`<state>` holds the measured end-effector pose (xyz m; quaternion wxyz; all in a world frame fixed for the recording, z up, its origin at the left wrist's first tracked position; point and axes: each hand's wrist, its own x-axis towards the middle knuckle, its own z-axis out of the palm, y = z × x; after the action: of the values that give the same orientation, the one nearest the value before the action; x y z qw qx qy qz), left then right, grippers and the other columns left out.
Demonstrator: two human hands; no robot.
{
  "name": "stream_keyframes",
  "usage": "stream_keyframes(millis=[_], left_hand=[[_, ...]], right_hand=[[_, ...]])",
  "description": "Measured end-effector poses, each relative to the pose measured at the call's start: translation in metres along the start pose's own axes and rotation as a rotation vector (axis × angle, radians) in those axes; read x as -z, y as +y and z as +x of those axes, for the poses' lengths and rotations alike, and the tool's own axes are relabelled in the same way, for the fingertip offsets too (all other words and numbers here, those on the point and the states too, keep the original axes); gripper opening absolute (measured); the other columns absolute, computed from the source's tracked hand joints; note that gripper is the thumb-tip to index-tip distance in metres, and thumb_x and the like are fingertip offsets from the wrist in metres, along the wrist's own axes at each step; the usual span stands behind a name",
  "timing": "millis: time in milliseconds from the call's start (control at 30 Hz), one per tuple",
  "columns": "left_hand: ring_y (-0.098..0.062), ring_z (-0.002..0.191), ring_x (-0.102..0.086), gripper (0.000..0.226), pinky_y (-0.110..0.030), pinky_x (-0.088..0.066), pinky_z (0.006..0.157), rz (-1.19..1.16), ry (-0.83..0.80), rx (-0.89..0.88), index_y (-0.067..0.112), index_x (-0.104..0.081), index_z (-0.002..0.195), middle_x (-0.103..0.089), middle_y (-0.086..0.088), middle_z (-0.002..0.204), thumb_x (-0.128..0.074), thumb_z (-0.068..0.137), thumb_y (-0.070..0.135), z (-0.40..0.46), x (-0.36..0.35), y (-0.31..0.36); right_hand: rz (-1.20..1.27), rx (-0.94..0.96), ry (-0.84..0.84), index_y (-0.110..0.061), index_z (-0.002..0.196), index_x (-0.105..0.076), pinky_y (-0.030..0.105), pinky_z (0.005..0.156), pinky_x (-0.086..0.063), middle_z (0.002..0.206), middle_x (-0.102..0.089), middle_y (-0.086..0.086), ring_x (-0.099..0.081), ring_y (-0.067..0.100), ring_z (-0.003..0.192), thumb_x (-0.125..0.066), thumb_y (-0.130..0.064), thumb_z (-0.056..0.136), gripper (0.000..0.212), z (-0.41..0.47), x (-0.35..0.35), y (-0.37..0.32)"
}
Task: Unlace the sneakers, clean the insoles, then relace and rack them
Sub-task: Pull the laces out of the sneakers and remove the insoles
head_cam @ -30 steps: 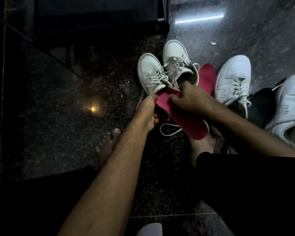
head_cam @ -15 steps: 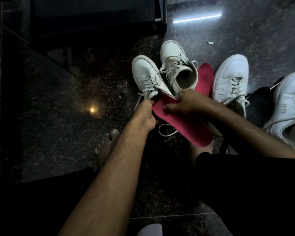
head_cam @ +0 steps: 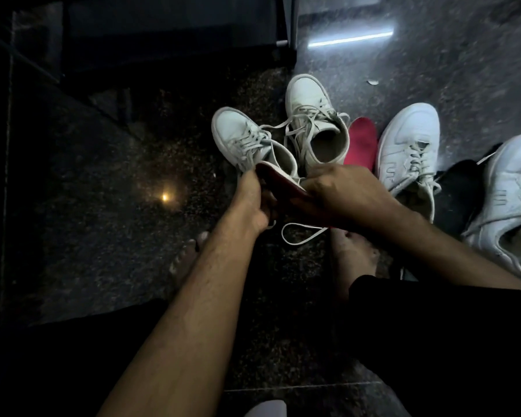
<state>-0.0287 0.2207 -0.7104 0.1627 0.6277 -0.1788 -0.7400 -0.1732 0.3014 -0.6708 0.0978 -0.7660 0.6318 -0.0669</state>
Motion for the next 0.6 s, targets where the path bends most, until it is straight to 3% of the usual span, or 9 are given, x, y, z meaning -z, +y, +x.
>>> stream_keyframes(millis=[67, 133, 267, 367, 433, 533, 600], left_hand=[[-0.021, 0.062, -0.067, 0.037, -0.032, -0.057, 0.061, -0.035, -0.007, -0.015, 0.018, -0.064, 0.083, -0.069, -0.005, 0.075, -0.041, 0.098, 0.042, -0.005, -0.003, -0.005], [-0.024, 0.069, -0.066, 0.043, -0.034, -0.055, 0.065, -0.062, 0.019, -0.019, 0.019, -0.066, 0.088, -0.069, -0.008, 0.083, -0.041, 0.097, 0.053, -0.012, -0.007, -0.011], [-0.028, 0.092, -0.068, 0.07, -0.036, -0.056, 0.082, -0.281, 0.083, -0.104, 0.017, -0.07, 0.101, -0.073, -0.012, 0.1, -0.029, 0.095, 0.073, -0.02, -0.017, -0.032], [-0.02, 0.071, -0.071, 0.072, -0.025, -0.057, 0.059, -0.38, 0.049, -0.129, 0.019, -0.068, 0.092, -0.074, -0.004, 0.079, -0.018, 0.097, 0.071, -0.029, -0.022, -0.048], [-0.018, 0.065, -0.071, 0.076, -0.025, -0.057, 0.055, -0.411, 0.035, -0.136, 0.019, -0.068, 0.093, -0.075, -0.003, 0.076, -0.014, 0.097, 0.072, -0.032, -0.024, -0.061], [-0.027, 0.09, -0.07, 0.079, -0.037, -0.056, 0.085, -0.427, 0.049, -0.153, 0.017, -0.071, 0.096, -0.076, -0.007, 0.089, -0.017, 0.095, 0.074, -0.037, -0.028, -0.074], [-0.029, 0.094, -0.069, 0.087, -0.042, -0.054, 0.093, -0.411, 0.023, -0.149, 0.01, -0.073, 0.093, -0.075, -0.011, 0.09, -0.016, 0.094, 0.076, -0.039, -0.031, -0.079]], right_hand=[[0.125, -0.065, -0.018, -0.021, 0.093, -0.06, 0.036, 0.054, -0.047, 0.085, -0.061, -0.001, -0.064, 0.028, 0.081, -0.026, -0.062, 0.091, 0.053, -0.004, -0.005, 0.004], [0.18, -0.091, -0.018, -0.018, 0.093, -0.052, 0.042, 0.057, -0.051, 0.093, -0.06, 0.003, -0.063, 0.032, 0.085, -0.032, -0.058, 0.092, 0.045, -0.011, -0.01, 0.005], [0.072, -0.106, 0.035, -0.016, 0.101, -0.05, 0.029, 0.048, -0.03, 0.106, -0.053, 0.003, -0.059, 0.027, 0.081, -0.056, -0.043, 0.093, 0.028, -0.031, -0.006, -0.001], [-0.011, -0.08, 0.049, -0.018, 0.105, -0.056, 0.028, 0.05, -0.028, 0.105, -0.049, 0.004, -0.056, 0.025, 0.082, -0.054, -0.038, 0.094, 0.023, -0.044, -0.002, -0.001], [-0.049, -0.044, 0.063, -0.017, 0.107, -0.061, 0.029, 0.051, -0.033, 0.107, -0.053, 0.007, -0.056, 0.025, 0.083, -0.051, -0.038, 0.093, 0.027, -0.053, -0.003, 0.003], [0.006, -0.067, 0.109, -0.012, 0.106, -0.064, 0.03, 0.049, -0.041, 0.111, -0.054, 0.011, -0.058, 0.026, 0.084, -0.06, -0.029, 0.089, 0.024, -0.063, -0.002, 0.006], [0.055, -0.083, 0.102, -0.011, 0.107, -0.063, 0.028, 0.049, -0.039, 0.115, -0.053, 0.012, -0.059, 0.026, 0.084, -0.051, -0.03, 0.087, 0.031, -0.067, 0.0, 0.009]])
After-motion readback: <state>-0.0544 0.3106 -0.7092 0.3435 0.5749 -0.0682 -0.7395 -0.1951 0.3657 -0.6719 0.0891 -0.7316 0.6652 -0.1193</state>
